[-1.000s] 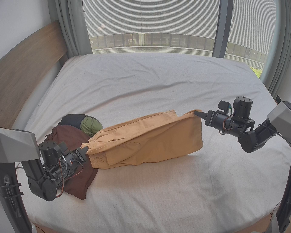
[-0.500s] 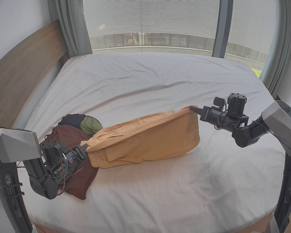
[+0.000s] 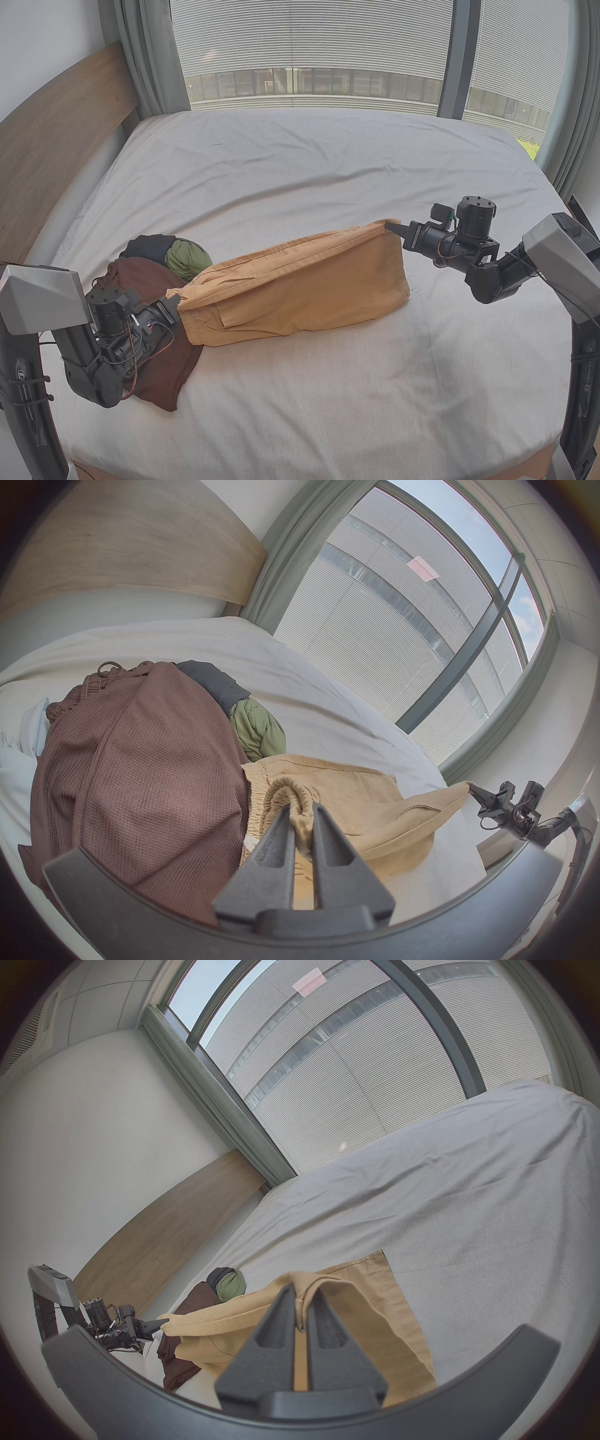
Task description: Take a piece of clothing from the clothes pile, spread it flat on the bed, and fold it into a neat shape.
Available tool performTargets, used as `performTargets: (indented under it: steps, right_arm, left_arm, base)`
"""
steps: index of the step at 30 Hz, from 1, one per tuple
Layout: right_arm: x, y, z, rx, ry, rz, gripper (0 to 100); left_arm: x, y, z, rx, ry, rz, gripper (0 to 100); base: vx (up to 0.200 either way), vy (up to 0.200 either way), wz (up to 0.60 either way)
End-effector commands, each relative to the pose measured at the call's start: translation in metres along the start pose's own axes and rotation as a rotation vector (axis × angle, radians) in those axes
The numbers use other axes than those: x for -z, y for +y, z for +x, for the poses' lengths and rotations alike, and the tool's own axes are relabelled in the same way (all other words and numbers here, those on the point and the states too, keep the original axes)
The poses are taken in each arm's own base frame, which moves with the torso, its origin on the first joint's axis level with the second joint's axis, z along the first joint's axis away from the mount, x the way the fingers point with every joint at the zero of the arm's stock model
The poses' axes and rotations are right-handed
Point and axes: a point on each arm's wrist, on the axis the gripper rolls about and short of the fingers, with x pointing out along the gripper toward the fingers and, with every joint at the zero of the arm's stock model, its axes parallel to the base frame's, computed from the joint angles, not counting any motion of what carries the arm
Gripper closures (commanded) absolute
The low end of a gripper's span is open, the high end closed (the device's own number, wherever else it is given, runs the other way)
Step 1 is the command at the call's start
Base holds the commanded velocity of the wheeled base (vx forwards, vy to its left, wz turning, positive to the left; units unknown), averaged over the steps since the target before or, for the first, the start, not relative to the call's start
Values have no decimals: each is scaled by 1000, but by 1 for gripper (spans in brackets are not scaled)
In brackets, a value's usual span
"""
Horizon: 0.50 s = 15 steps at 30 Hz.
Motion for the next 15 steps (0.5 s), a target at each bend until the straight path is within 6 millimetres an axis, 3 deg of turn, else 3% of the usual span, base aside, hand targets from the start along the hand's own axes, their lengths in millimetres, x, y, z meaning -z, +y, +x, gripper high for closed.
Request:
performTargets:
  steps: [1,15]
  right_arm:
    - [9,-6,10,9,2,3,100]
    - [17,-14,31,30,-29,-8,100]
  left_arm:
    - [3,3,4,-7,5,-6,100]
    - [9,9,27,-11,-17,-11,100]
  base:
    - [0,0,0]
    - [0,0,0]
